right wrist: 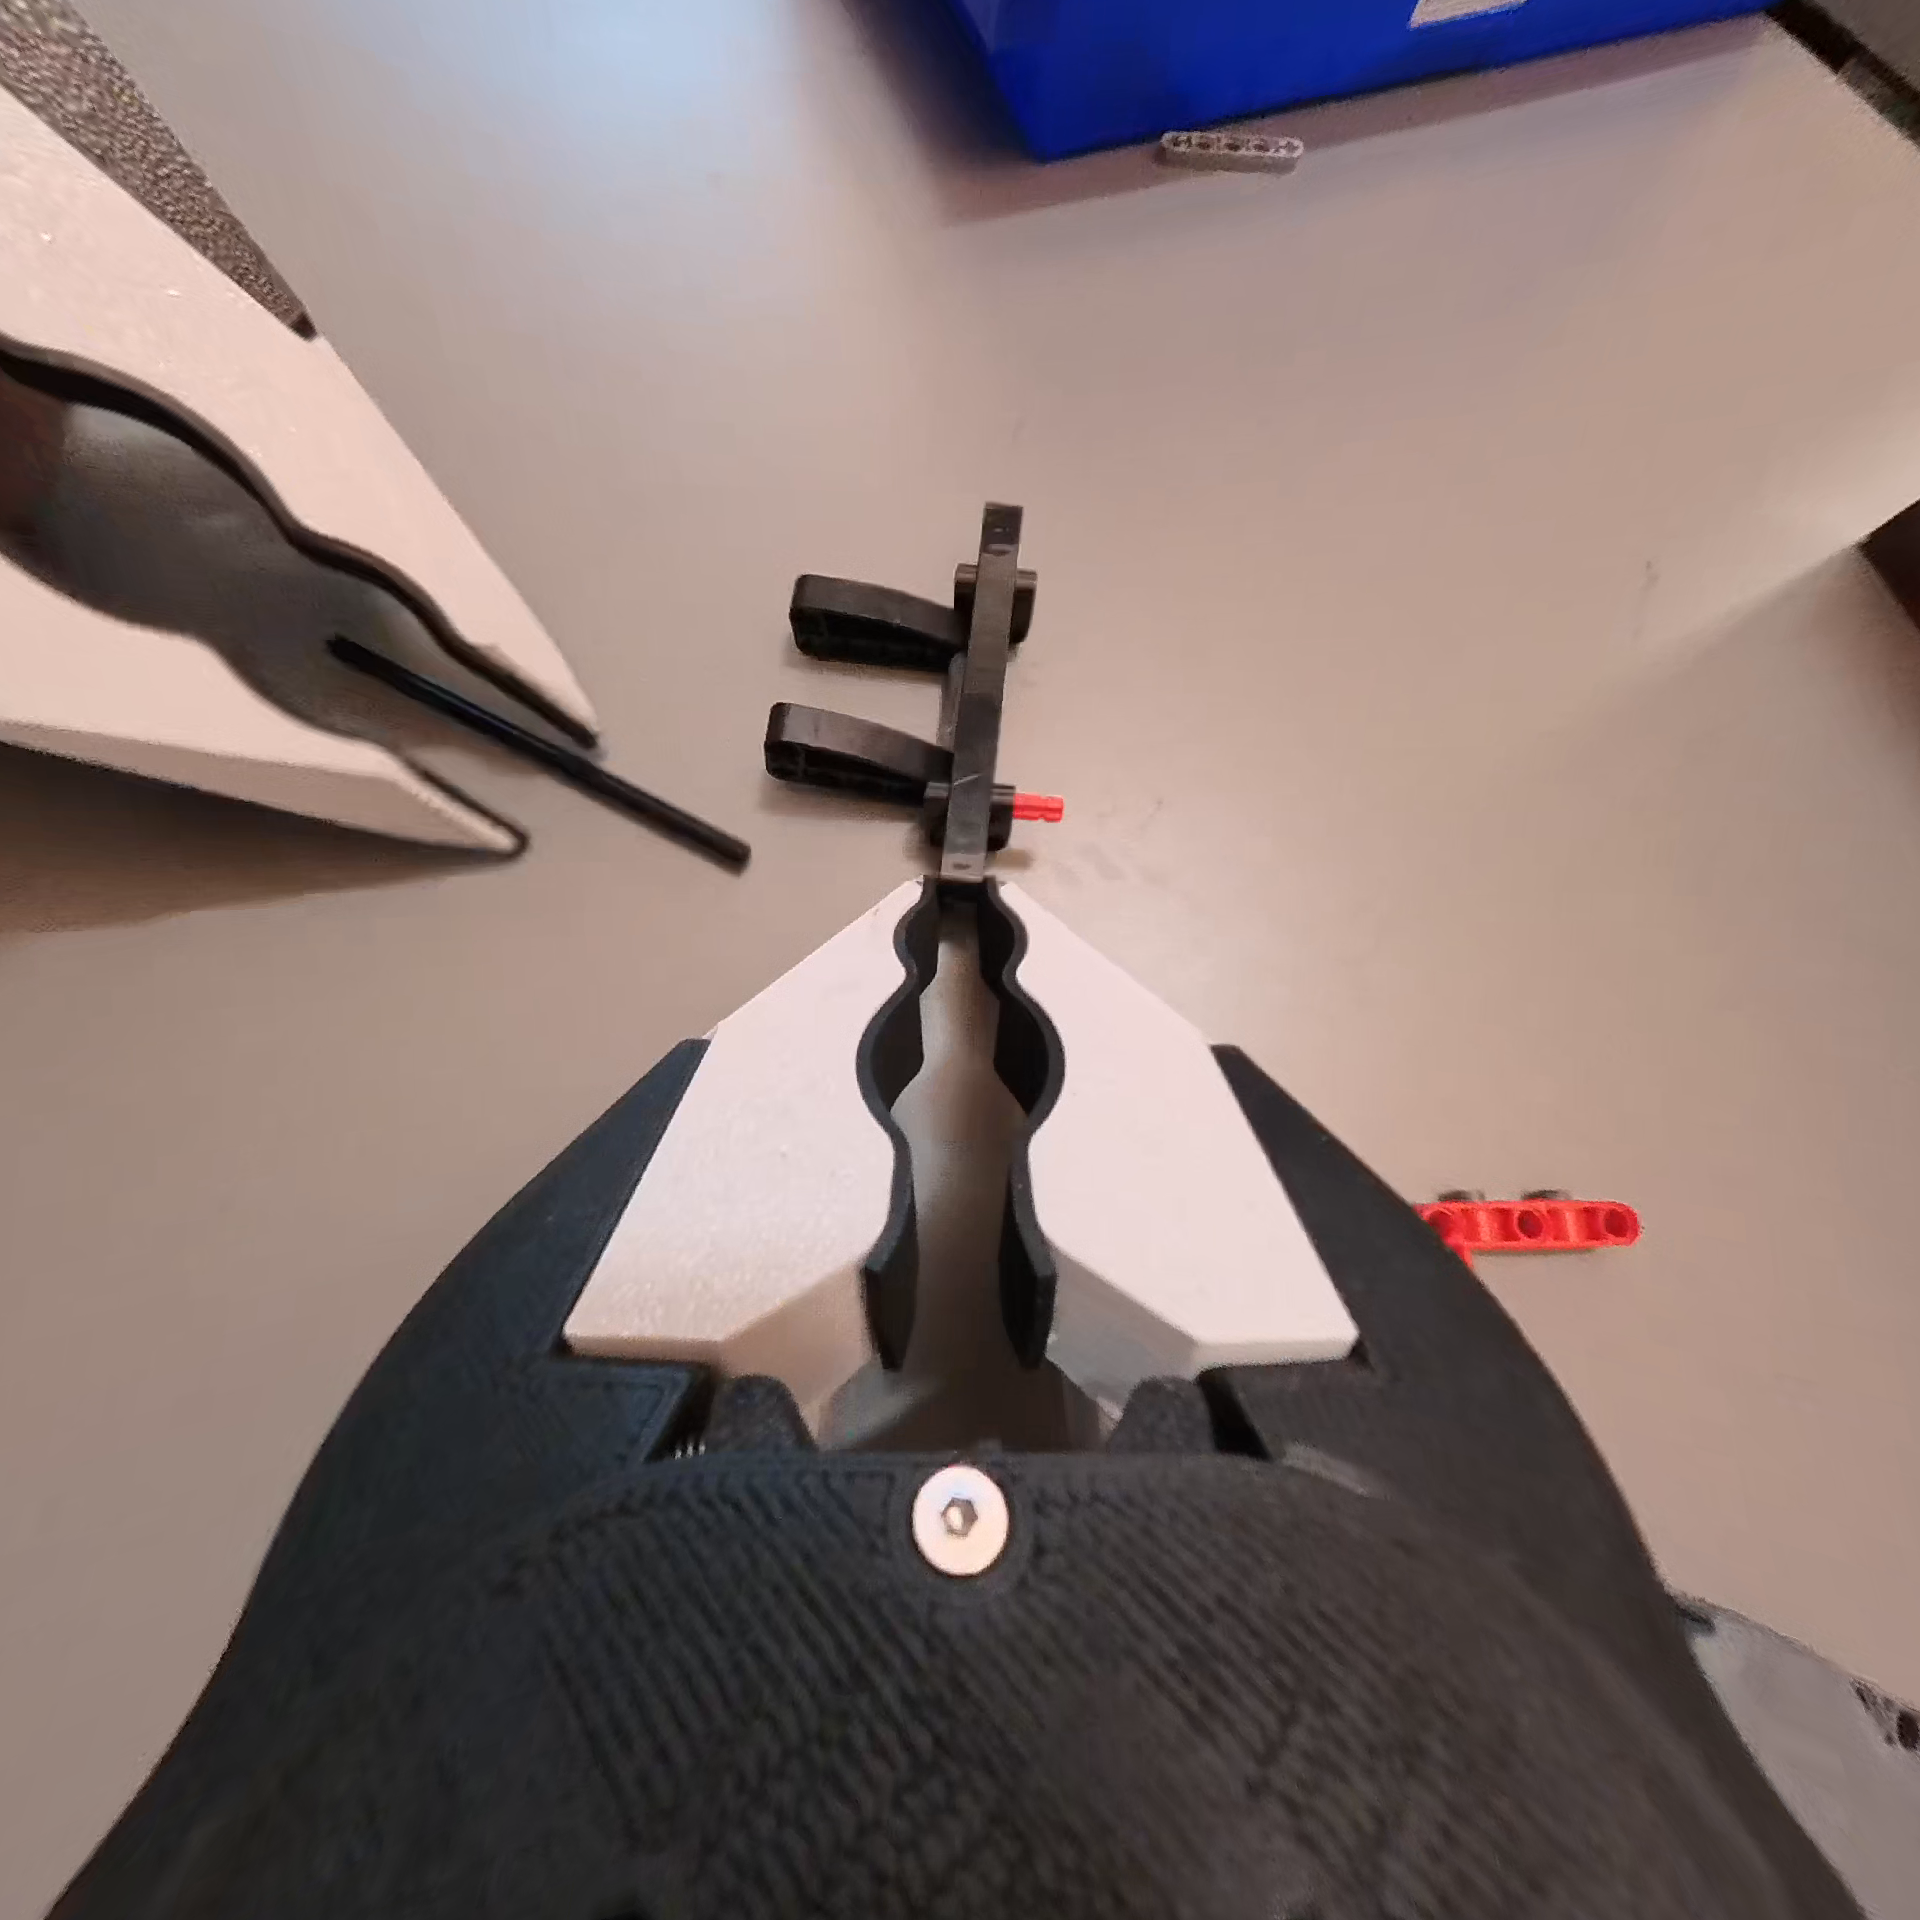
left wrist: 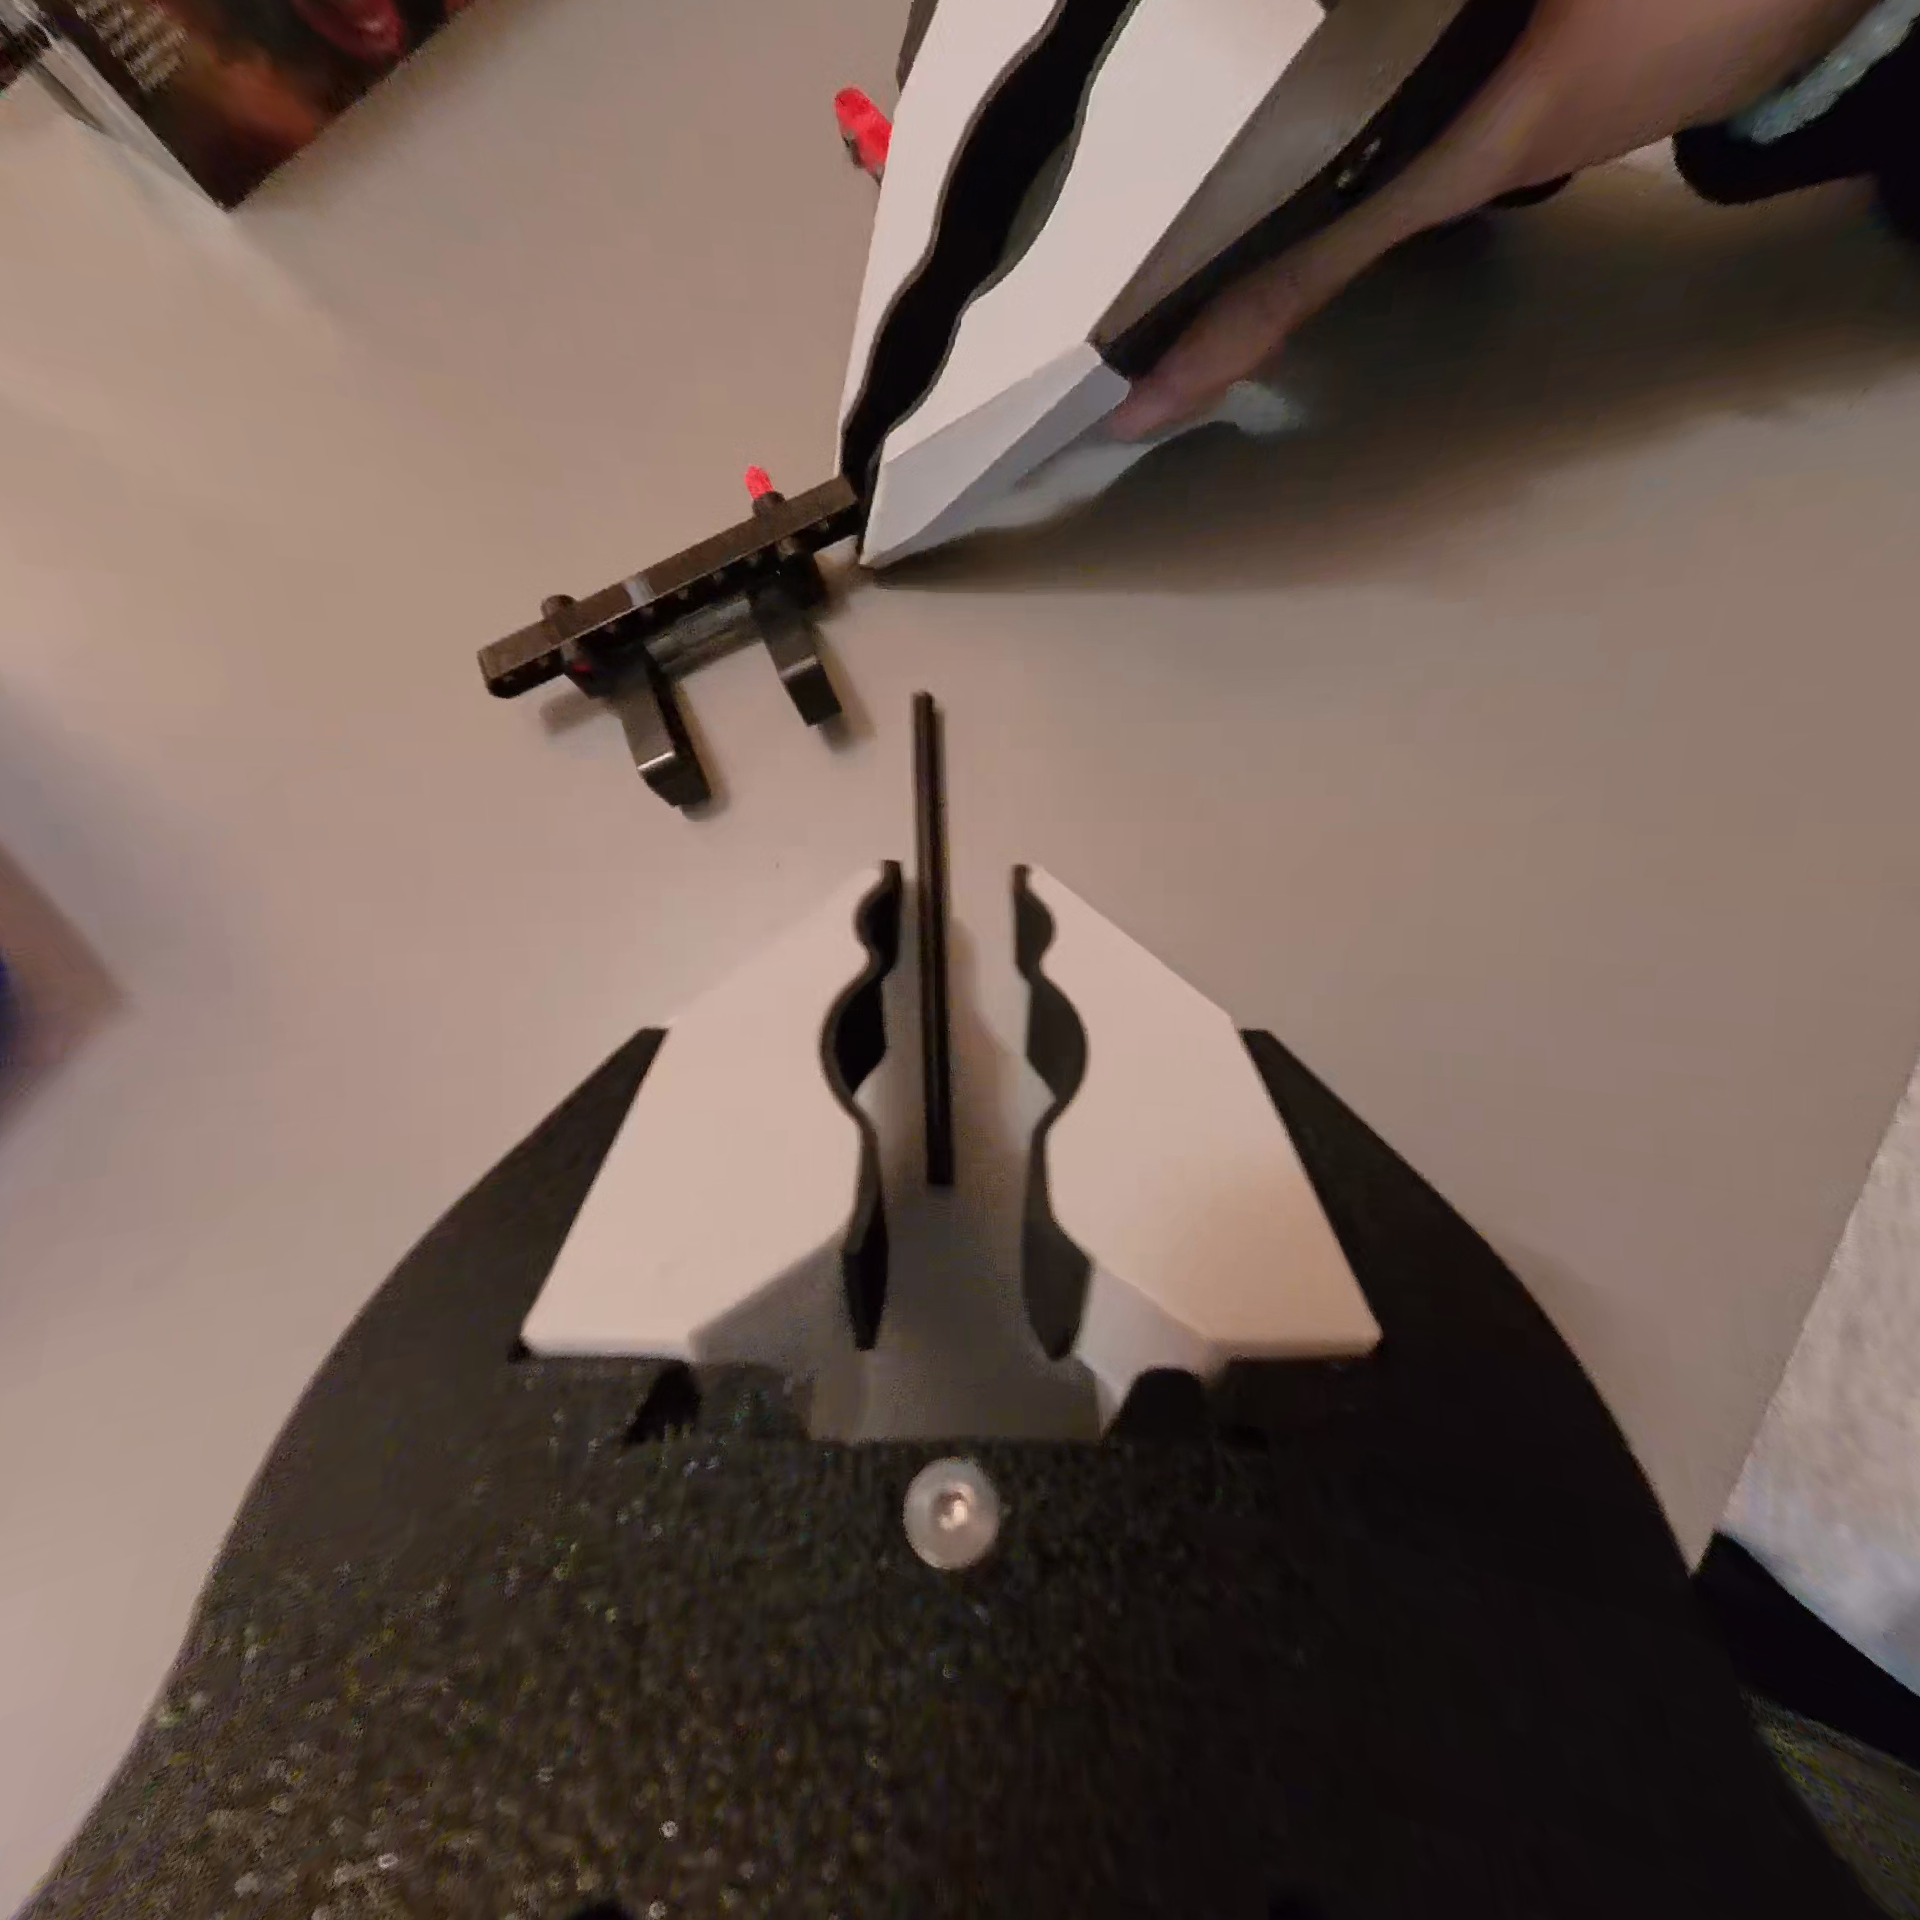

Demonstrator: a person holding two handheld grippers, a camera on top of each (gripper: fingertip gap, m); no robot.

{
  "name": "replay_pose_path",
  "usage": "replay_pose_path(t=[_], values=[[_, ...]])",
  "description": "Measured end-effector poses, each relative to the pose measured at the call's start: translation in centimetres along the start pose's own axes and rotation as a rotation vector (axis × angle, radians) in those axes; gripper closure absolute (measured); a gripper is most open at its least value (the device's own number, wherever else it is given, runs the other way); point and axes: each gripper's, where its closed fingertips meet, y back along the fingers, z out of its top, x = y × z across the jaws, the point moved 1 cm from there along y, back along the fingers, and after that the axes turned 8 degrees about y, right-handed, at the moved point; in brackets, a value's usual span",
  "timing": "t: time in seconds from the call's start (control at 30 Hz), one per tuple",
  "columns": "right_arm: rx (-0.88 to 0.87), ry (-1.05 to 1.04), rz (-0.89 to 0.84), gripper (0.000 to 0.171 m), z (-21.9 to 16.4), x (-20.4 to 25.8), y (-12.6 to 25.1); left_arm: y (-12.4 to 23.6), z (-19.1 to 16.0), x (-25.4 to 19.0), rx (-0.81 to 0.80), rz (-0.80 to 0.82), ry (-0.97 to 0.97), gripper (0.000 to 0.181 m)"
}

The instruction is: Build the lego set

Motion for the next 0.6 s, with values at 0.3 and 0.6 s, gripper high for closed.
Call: replay_pose_path(t=[0.3,0.6], values=[[-0.091,0.112,-0.208,0.164,1.5,-1.5,1.9,-0.9,6.3,1.3,-0.197,0.175,0.129,0.155],[-0.167,0.091,-0.26,0.165,2.1,-1.5,4.4,-2.4,8.9,2.0,-0.235,0.347,0.023,0.175]])
